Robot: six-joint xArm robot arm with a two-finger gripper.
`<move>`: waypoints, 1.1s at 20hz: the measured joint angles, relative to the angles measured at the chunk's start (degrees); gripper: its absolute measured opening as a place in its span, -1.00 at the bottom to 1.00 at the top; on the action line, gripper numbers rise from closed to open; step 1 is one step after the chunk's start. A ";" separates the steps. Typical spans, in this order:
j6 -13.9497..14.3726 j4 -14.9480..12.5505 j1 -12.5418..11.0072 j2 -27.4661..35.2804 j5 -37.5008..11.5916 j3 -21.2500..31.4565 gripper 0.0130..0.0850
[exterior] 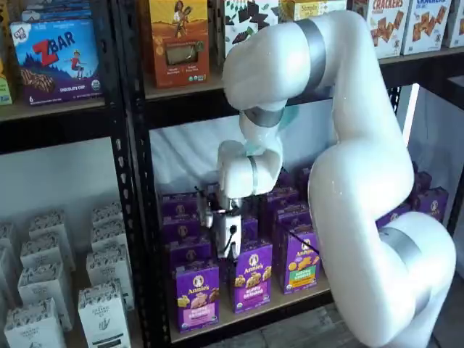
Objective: Pick up the purple box with a pink patch in the middle, on the bottom shelf, the first box from the left
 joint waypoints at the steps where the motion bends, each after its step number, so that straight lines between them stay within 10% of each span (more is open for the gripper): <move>1: 0.00 0.07 0.10 -0.08 -0.90 0.31 1.00; 8: 0.34 0.45 0.81 -0.41 -2.17 0.34 1.00; 14: -4.65 6.84 1.93 -0.57 -7.43 1.74 1.00; 22: -3.14 6.46 2.93 -0.18 -5.91 0.27 1.00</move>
